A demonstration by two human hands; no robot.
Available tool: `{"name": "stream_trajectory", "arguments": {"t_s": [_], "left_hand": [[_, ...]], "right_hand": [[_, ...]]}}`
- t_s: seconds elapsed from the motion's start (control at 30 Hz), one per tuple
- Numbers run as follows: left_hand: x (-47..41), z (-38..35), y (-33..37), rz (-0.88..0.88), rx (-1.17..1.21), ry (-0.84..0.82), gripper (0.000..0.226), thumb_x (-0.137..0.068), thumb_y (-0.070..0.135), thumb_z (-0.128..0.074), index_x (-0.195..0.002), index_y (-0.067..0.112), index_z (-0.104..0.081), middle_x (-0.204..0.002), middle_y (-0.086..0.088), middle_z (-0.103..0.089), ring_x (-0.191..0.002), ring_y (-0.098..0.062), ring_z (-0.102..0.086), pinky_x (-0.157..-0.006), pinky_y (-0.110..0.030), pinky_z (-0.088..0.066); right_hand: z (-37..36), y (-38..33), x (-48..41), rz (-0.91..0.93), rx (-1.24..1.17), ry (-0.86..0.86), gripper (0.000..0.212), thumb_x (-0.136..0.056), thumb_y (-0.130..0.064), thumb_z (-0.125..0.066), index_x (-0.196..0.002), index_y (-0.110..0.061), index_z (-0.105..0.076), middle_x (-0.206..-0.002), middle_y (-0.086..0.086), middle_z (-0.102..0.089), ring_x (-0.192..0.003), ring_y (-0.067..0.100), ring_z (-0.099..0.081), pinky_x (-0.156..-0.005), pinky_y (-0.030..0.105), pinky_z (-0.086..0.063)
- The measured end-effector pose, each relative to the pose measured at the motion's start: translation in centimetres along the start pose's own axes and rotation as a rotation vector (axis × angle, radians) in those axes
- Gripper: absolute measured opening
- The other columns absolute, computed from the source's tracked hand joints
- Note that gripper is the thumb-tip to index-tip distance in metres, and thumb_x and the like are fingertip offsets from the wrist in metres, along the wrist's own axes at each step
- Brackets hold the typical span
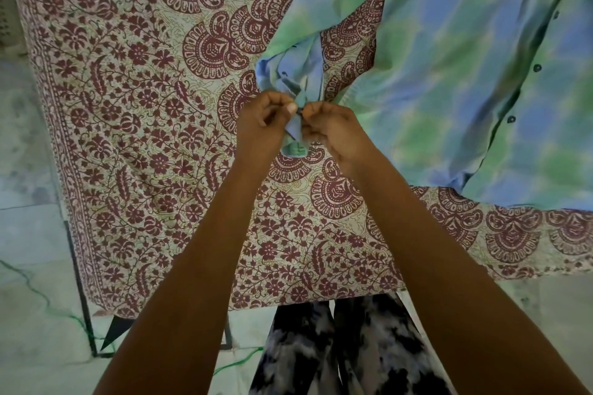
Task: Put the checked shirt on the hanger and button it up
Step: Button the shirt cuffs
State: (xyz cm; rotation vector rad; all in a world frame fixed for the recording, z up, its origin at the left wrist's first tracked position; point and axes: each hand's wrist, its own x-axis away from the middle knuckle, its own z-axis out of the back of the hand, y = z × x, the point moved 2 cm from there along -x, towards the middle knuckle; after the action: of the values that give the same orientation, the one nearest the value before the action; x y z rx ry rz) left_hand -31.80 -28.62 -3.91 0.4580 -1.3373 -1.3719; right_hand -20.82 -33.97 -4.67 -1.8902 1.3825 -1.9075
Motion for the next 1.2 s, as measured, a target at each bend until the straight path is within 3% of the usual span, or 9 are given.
{"name": "stream_trajectory", "arguments": {"t_s": [0.17, 0.33, 0.47, 0.6, 0.77, 0.83, 0.93, 1.03, 1.2], "left_hand": [[0.8, 0.4, 0.7, -0.287, -0.208, 0.076, 0.016, -0.083, 0.018, -0.063, -0.097, 0.013, -0.058, -0.089, 0.006, -0.061, -0.078, -0.003, -0.056, -0.065, -0.011, -0.043], [0.4, 1.4, -0.3, 0.09, -0.081, 0.128, 0.029, -0.094, 0.031, -0.048, -0.111, 0.008, -0.048, -0.096, 0.006, -0.055, -0.088, -0.012, -0.056, -0.061, -0.009, -0.048], [1.0, 2.2, -1.5, 0.374, 0.248, -0.072, 0.036, -0.088, 0.026, -0.058, -0.119, 0.011, -0.047, -0.118, -0.01, -0.06, -0.1, -0.026, -0.063, -0.077, -0.035, -0.054], [1.4, 4.4, -0.4, 0.176, -0.024, 0.116, 0.03, -0.081, 0.008, -0.063, -0.11, 0.011, -0.054, -0.104, -0.006, -0.063, -0.096, -0.024, -0.064, -0.067, -0.027, -0.056], [1.4, 7.0, -0.1, -0.124, -0.316, -0.022, 0.038, -0.07, 0.043, -0.062, -0.107, 0.034, -0.062, -0.1, 0.004, -0.059, -0.1, -0.024, -0.06, -0.085, -0.049, -0.052], [1.8, 7.1, 0.2, -0.079, -0.127, -0.097, 0.039, -0.072, 0.049, -0.059, -0.102, 0.027, -0.067, -0.102, -0.003, -0.062, -0.1, -0.02, -0.061, -0.09, -0.042, -0.052], [1.7, 7.7, -0.6, -0.043, -0.052, 0.102, 0.034, -0.075, 0.043, -0.057, -0.099, 0.021, -0.067, -0.101, -0.002, -0.062, -0.1, -0.022, -0.06, -0.088, -0.041, -0.052], [0.8, 8.0, -2.6, 0.149, -0.064, 0.098, 0.051, -0.078, 0.045, -0.063, -0.123, 0.024, -0.052, -0.119, 0.003, -0.057, -0.108, -0.018, -0.058, -0.09, -0.041, -0.052], [0.9, 7.4, -3.8, 0.478, 0.484, 0.043, 0.046, -0.087, 0.028, -0.06, -0.129, 0.016, -0.045, -0.121, -0.007, -0.059, -0.107, -0.024, -0.06, -0.088, -0.041, -0.053]], "right_hand": [[0.9, 0.3, 0.1, -0.06, -0.231, -0.177, 0.026, -0.092, 0.002, -0.04, -0.073, -0.011, -0.053, -0.054, -0.007, -0.06, -0.055, 0.005, -0.057, -0.061, 0.016, -0.051], [-0.2, 1.4, 0.7, -0.144, -0.588, -0.213, 0.02, -0.092, -0.002, -0.034, -0.089, -0.008, -0.053, -0.081, 0.005, -0.055, -0.074, 0.014, -0.055, -0.069, 0.02, -0.052], [-1.9, 1.8, 1.0, -0.181, -0.588, -0.136, 0.022, -0.09, -0.003, -0.032, -0.09, -0.005, -0.054, -0.084, 0.009, -0.054, -0.076, 0.017, -0.053, -0.07, 0.021, -0.051], [-2.8, 1.3, 1.2, -0.074, -0.273, 0.068, 0.027, -0.095, -0.008, -0.037, -0.076, -0.011, -0.055, -0.074, 0.007, -0.054, -0.067, 0.015, -0.051, -0.068, 0.022, -0.048], [-4.9, 0.9, 1.2, 0.033, -0.092, -0.006, 0.025, -0.097, -0.037, -0.037, -0.096, -0.022, -0.057, -0.091, 0.002, -0.061, -0.081, 0.016, -0.058, -0.078, 0.031, -0.047], [-5.9, 1.3, 1.1, 0.035, -0.091, -0.057, 0.021, -0.096, -0.033, -0.042, -0.104, -0.021, -0.057, -0.102, 0.001, -0.064, -0.091, 0.015, -0.063, -0.079, 0.027, -0.053], [-6.0, 1.4, 0.4, -0.038, -0.204, 0.019, 0.012, -0.094, -0.012, -0.045, -0.094, -0.013, -0.057, -0.09, 0.004, -0.063, -0.083, 0.017, -0.062, -0.077, 0.026, -0.052], [-5.8, 2.0, -0.1, -0.125, -0.372, -0.044, 0.02, -0.093, -0.012, -0.037, -0.092, -0.011, -0.056, -0.087, 0.006, -0.063, -0.081, 0.018, -0.061, -0.08, 0.03, -0.051], [-5.3, 3.5, 0.3, -0.17, -0.589, 0.059, 0.022, -0.094, -0.016, -0.031, -0.097, -0.01, -0.052, -0.089, 0.008, -0.062, -0.079, 0.018, -0.064, -0.067, 0.03, -0.058]]}}
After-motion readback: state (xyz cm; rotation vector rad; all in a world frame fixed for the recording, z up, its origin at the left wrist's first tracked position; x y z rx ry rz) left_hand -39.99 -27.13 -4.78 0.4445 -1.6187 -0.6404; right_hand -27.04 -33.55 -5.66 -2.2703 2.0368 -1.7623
